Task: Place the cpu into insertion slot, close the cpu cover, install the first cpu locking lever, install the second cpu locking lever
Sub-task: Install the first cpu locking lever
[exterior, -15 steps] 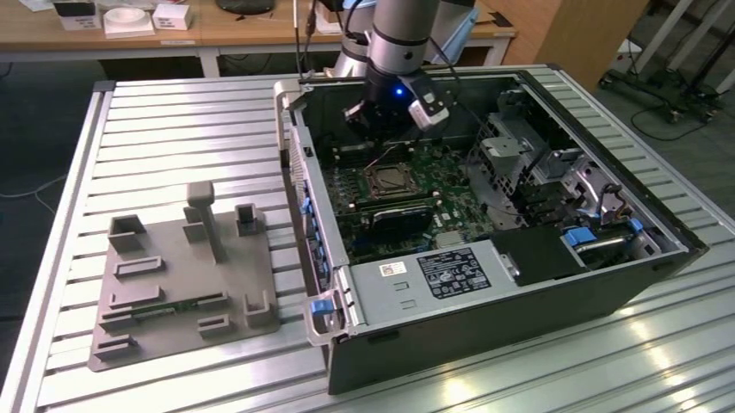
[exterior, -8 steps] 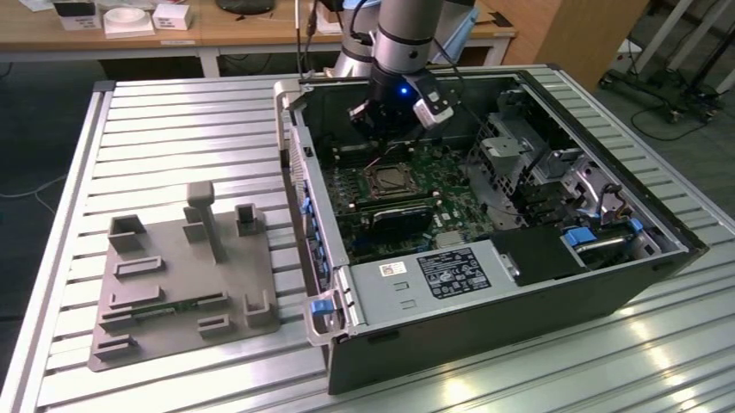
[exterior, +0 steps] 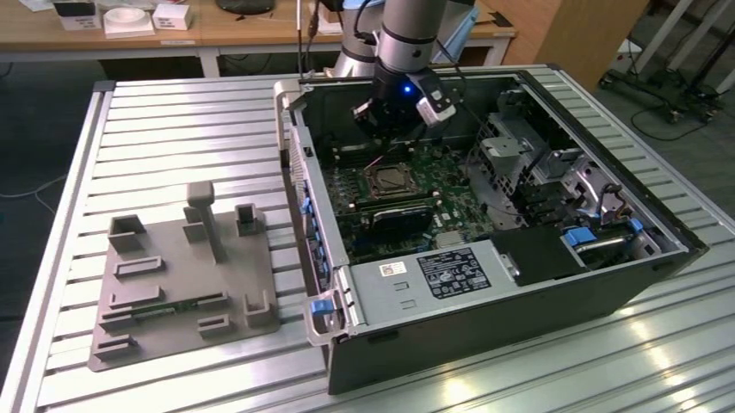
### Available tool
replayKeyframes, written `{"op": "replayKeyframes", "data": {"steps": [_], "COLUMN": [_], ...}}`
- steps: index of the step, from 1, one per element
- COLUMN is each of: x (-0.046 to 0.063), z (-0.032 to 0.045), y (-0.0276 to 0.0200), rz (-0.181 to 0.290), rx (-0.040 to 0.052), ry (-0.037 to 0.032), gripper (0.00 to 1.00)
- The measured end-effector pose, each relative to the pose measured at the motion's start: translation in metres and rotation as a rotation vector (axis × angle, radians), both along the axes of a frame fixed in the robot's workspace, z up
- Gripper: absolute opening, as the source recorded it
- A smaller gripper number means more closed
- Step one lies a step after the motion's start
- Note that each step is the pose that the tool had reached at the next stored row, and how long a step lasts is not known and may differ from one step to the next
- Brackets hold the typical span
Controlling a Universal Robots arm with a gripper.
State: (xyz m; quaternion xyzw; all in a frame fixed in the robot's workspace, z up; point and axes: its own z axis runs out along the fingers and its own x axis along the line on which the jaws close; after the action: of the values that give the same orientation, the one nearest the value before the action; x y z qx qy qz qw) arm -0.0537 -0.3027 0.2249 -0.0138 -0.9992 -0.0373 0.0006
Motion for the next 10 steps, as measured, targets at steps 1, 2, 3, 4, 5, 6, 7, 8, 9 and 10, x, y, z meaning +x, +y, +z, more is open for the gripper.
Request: {"op": "replayKeyframes", "data": {"steps": [1,2,3,4,5,6,7,8,9,10], "x": [0.0004,0.0008,0.0011,0.0014,0.0018,0.0023,0.0029,0.0034,0.0040,0.0046], "z": [-0.0004,-0.0006,-0.0009,-0.0010,-0.0013,-0.0015,-0.0017,-0.0021,-0.0024,-0.0027], "y": [0.0002,0.0005,0.0007,0.0009,0.0010,0.0011,0.0012,0.0013,0.0014,0.0017], "rz": [0.000,0.000,0.000,0.000,0.000,0.000,0.000,0.000,0.000,0.000], "rx": [-0.0020,-0.0034,-0.0049,-0.0066,-0.0090,-0.0119,-0.0147,-0.0174,-0.0198,-0.0217], "ry": [0.0000,0.0000,0.0000,0.0000,-0.0001,0.0000,0.0000,0.0000,0.0000,0.0000], "gripper": [0.10,0.10,0.10,0.10,0.10,0.10,0.10,0.10,0.10,0.10]}}
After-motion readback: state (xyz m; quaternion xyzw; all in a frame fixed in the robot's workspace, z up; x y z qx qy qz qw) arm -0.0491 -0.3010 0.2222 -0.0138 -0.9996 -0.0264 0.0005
